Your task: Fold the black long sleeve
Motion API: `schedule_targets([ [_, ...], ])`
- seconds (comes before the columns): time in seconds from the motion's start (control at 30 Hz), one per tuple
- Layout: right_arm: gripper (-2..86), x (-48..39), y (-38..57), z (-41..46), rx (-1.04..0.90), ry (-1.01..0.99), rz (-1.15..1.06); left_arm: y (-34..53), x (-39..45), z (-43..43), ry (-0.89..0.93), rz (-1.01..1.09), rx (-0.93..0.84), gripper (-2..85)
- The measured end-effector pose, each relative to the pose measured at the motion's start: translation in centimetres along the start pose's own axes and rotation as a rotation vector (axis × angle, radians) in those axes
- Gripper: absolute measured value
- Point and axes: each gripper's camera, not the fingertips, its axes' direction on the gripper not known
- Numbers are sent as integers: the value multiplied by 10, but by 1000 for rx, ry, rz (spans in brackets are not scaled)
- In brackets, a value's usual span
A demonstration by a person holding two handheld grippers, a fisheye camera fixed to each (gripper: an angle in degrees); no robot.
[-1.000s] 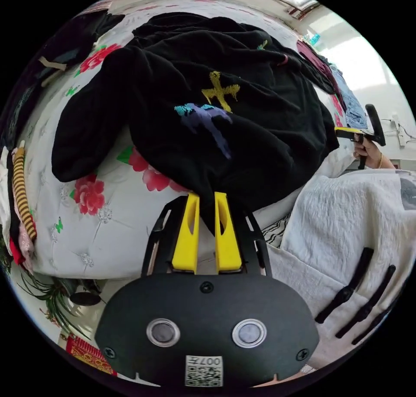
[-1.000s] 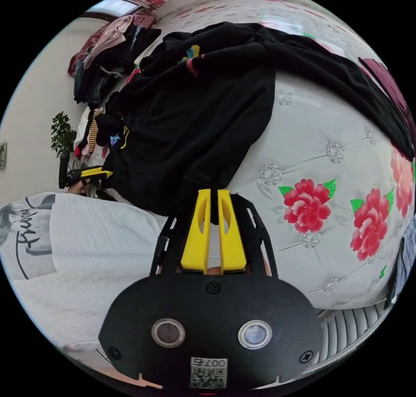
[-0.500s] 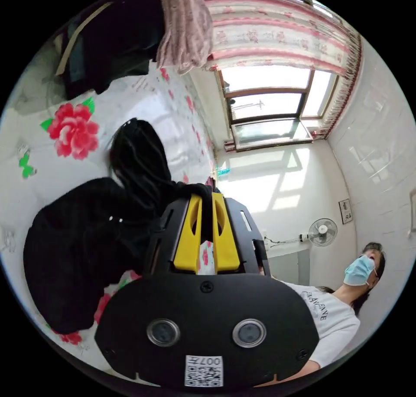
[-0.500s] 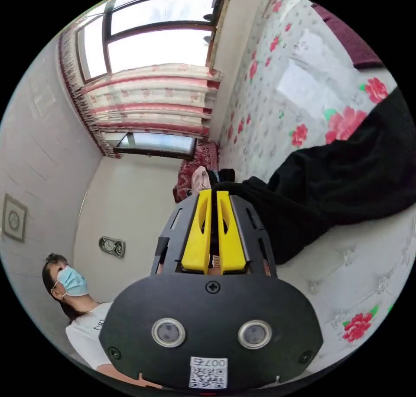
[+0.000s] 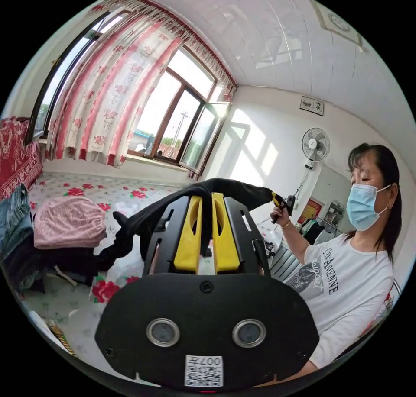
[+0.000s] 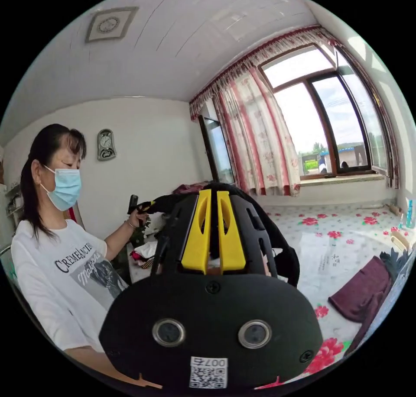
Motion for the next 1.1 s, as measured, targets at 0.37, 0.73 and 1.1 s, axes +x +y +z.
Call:
schedule_targets([
  [0.37, 0, 13, 428, 91, -660, 156, 926, 357, -97, 79, -186, -966, -427, 15],
  [0.73, 18, -55, 469, 52, -769, 242, 894, 401, -39, 56, -422, -971, -531, 53],
  [1.1, 60, 56, 365, 85, -317, 387, 891, 344, -49, 37, -575, -1000, -283, 53],
])
